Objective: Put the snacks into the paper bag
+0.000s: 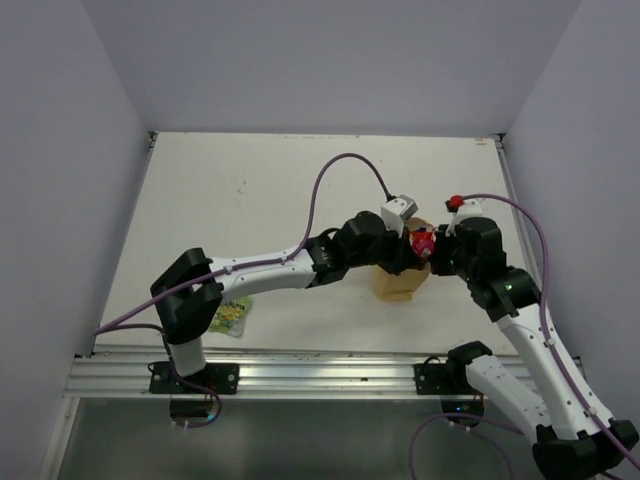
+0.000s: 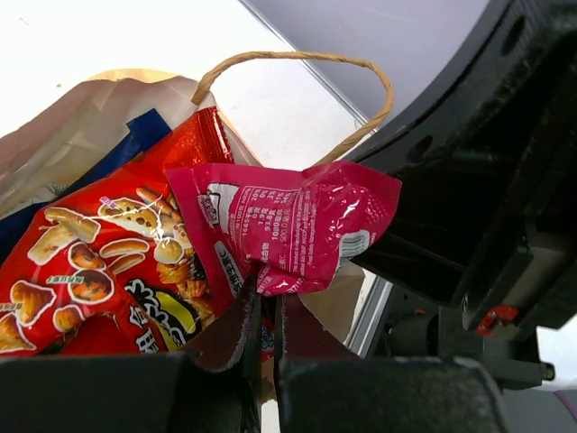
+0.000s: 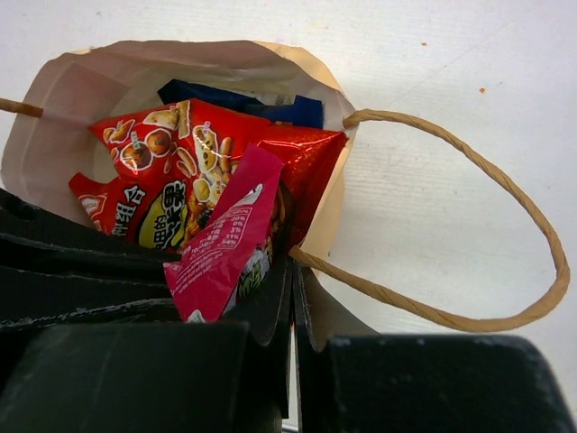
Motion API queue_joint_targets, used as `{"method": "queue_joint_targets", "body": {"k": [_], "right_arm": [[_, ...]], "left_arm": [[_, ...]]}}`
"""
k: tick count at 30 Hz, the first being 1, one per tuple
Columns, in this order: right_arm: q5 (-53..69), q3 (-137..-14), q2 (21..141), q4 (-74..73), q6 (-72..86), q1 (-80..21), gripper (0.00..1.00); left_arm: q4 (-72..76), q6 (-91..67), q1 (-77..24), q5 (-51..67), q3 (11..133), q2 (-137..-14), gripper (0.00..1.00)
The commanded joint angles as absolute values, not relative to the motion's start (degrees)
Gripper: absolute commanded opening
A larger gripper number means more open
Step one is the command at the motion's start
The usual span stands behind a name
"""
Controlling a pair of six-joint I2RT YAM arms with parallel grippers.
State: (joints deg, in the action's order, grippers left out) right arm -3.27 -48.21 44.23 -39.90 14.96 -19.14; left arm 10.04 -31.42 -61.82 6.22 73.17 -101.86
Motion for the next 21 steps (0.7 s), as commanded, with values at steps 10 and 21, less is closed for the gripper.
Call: {"method": "queue_joint_targets", "body": {"k": [10,21], "right_arm": [[-0.7,-47.8,43.8,-39.3,15.2,-19.7,0.00],[-0.8,-47.8,43.8,-39.2,15.2,-19.7,0.00]], "left_arm": [[-12.6,-35.2,-62.0,-2.9,91.6,-109.2,0.00],[-15.4,-35.1,-63.6,-13.8,79.3,-93.3,0.52]]}}
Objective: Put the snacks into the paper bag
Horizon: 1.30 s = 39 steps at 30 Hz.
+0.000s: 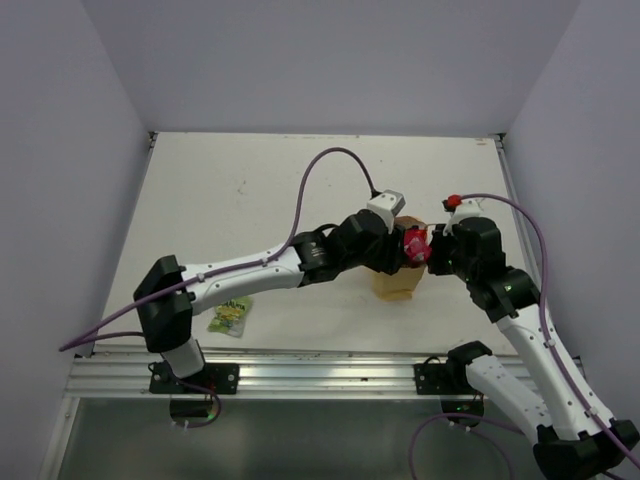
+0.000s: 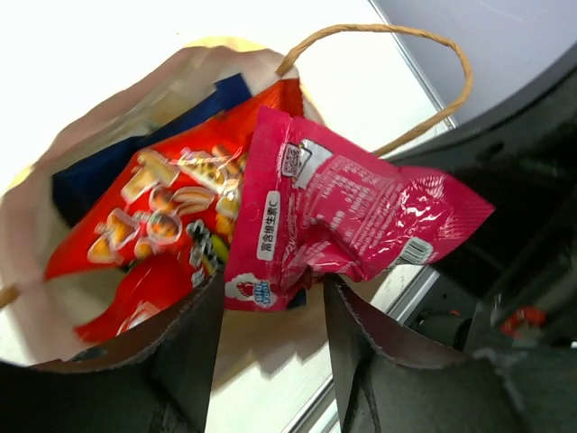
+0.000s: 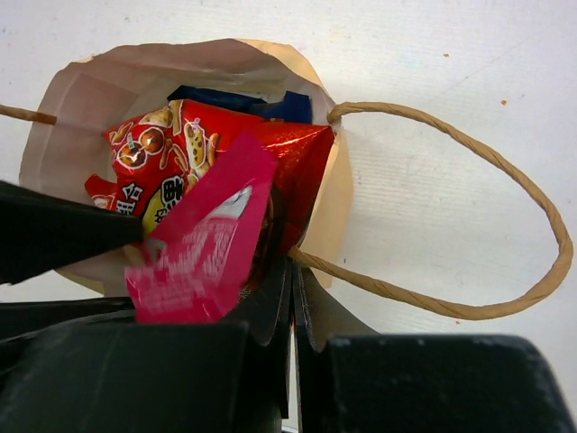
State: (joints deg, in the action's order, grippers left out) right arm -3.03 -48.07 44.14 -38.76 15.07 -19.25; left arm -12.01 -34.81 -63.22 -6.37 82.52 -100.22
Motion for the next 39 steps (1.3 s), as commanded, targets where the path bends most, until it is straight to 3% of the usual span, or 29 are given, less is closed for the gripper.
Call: {"method": "queue_joint_targets", "body": {"k": [1,7,14,18,21,22,24,31,39], "right_arm": [[-0.9,-47.8,43.9,-39.3,15.2,-19.7,0.00],[-0.8,-47.9,44.2,-39.4,15.2,-19.7,0.00],[-0.9,-47.9,43.9,-39.4,15.2,-19.6,0.00],[-0.7,-47.8,43.6,-39.4,15.2,-19.6,0.00],[-0.6,-47.7,43.5,-39.3,15.3,-19.7,0.00],[-0.4,-47.7,43.5,-39.1,15.2,-19.6,0.00],[-0.3,-47.7,43.3,-39.1,15.2,-19.6,0.00],[1.3,-47.0,42.5,-38.3,15.1,-19.7,0.00],[2.1,-46.8,42.1,-38.0,15.1,-19.7,0.00]], "left_arm": [[-16.3,-35.5,-63.7,-15.6,76.8,-91.9,0.53],[-13.6,-36.9,-64.4,-19.9,66.3,-80.2,0.61],[-13.2,-35.1,-64.4,-25.7,63.5,-75.1,0.61],[-25.9,-42.8,-64.3,-42.8,63.4,-71.2,0.58],[-41.4,-58.6,-63.5,-54.5,59.7,-69.4,0.62],[-45.2,-67.1,-62.9,-54.8,58.5,-69.5,0.72],[-53.7,-76.2,-61.0,-52.7,53.5,-69.9,0.77],[-56.2,-98.5,-65.0,-45.4,36.3,-63.5,0.76],[-57.5,-104.1,-65.2,-47.0,28.7,-55.2,0.75]]}}
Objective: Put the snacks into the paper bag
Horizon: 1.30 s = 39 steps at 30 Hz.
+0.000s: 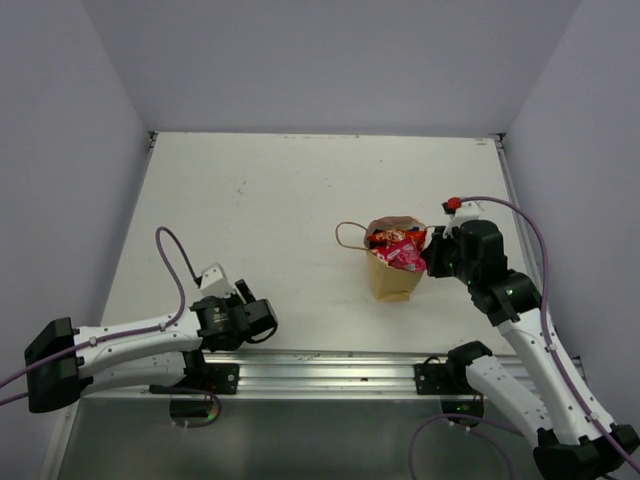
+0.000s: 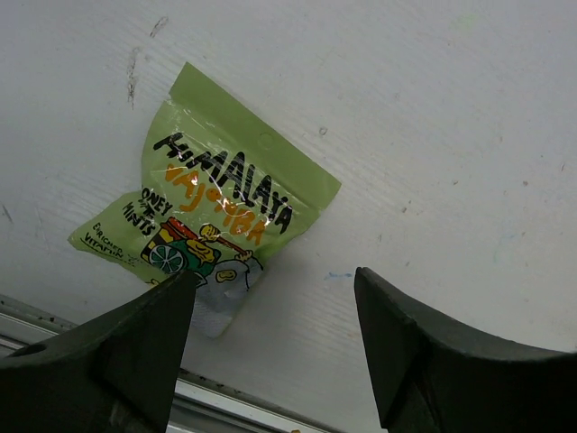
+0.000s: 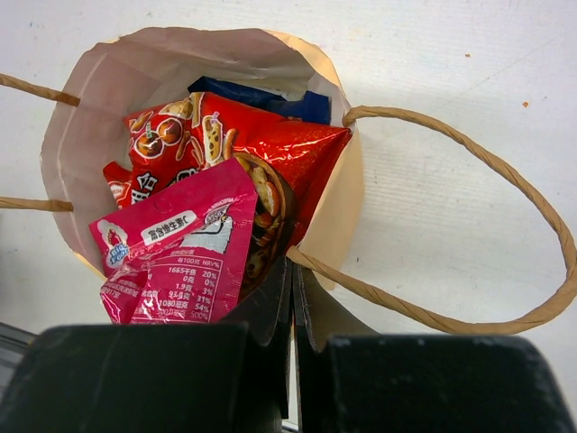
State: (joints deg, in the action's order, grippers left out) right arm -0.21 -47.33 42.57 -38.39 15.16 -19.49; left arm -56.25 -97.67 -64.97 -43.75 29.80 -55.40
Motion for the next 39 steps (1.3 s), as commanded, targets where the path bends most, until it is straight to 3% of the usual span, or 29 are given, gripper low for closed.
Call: {"method": "queue_joint_targets", "body": {"k": [1,11,14,19,23,28,29,31,32,39], "right_arm": [[2.0,-46.8,42.2,-38.0,15.1,-19.7,0.00],[1.7,-46.8,42.7,-38.2,15.1,-19.7,0.00],[1.7,-46.8,42.7,-38.2,15.1,-19.7,0.00],[1.7,-46.8,42.8,-38.3,15.2,-19.6,0.00],[1.6,-46.8,42.8,-38.3,15.1,-19.7,0.00],[1.5,-46.8,43.1,-38.3,15.1,-19.7,0.00],[1.5,-46.8,43.2,-38.3,15.1,-19.6,0.00],[1.5,-46.8,43.2,-38.3,15.2,-19.7,0.00],[1.4,-46.8,43.2,-38.3,15.1,-19.7,0.00],[1.3,-46.8,43.5,-38.4,15.1,-19.7,0.00]], "left_arm": [[-57.7,-104.8,-65.3,-47.4,28.7,-55.6,0.75],[-59.3,-112.0,-65.2,-49.0,28.7,-63.0,0.79],[-58.6,-113.2,-65.0,-49.1,28.0,-64.2,0.88],[-53.0,-111.3,-63.8,-47.1,24.7,-66.7,0.88],[-52.6,-111.4,-63.5,-47.5,24.8,-66.7,0.82],[-52.6,-110.7,-63.5,-48.1,24.5,-66.5,0.37],[-52.5,-110.7,-63.5,-48.3,24.5,-66.6,0.19],[-52.5,-110.0,-63.5,-48.3,24.7,-66.7,0.05],[-52.6,-110.0,-63.5,-48.4,24.8,-66.8,0.00],[-50.5,-96.5,-64.9,-52.8,33.7,-69.3,0.00]]}}
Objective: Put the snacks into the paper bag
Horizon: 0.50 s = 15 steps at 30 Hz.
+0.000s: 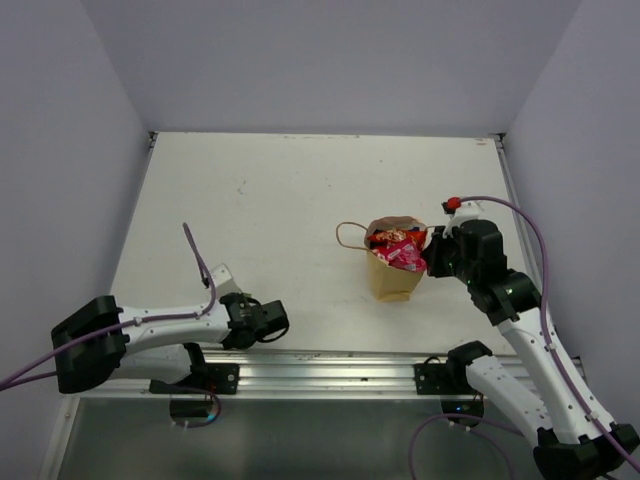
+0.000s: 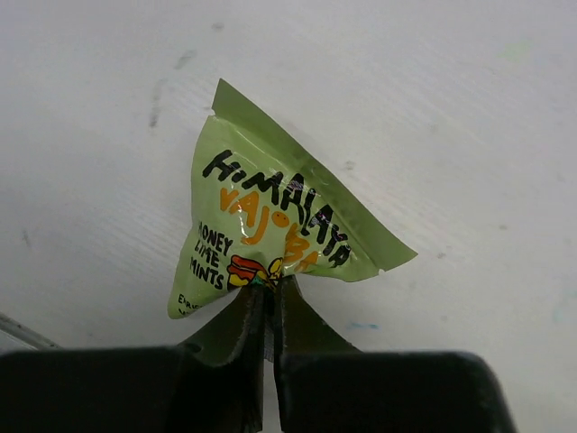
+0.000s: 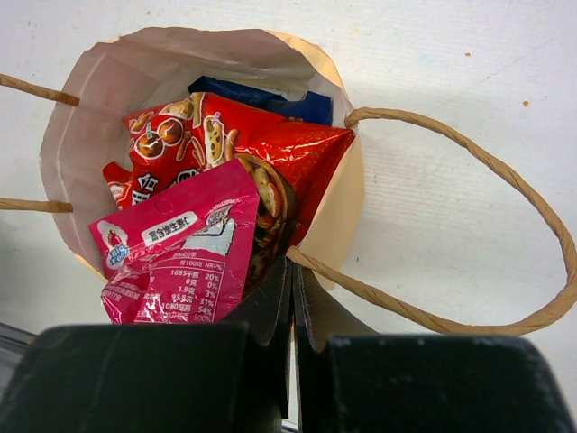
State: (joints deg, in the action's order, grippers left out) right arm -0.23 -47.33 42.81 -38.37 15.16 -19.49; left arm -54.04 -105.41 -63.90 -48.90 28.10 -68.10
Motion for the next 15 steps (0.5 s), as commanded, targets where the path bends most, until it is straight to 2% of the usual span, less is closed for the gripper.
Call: {"method": "queue_joint_targets", "body": {"k": [1,4,6,10,15], "right_arm": [[1.3,-46.8,43.4,-38.4,15.2,-19.7,0.00],[1.2,-46.9,43.6,-38.4,15.1,-19.7,0.00],[1.2,-46.9,43.6,-38.5,15.1,-19.6,0.00],[1.2,-46.9,43.5,-38.5,15.2,-19.7,0.00],[1.4,-47.0,43.9,-38.5,15.2,-19.6,0.00]], "left_arm": [[-48.4,-91.6,-66.0,-53.7,38.7,-70.6,0.00],[-32.8,-66.9,-67.5,-53.8,49.0,-73.7,0.00],[-21.0,-52.1,-67.9,-49.2,53.1,-74.5,0.00],[6.8,-34.7,-68.5,-36.2,56.5,-72.6,0.00],[12.3,-23.8,-68.3,-11.1,67.5,-80.3,0.00]]}}
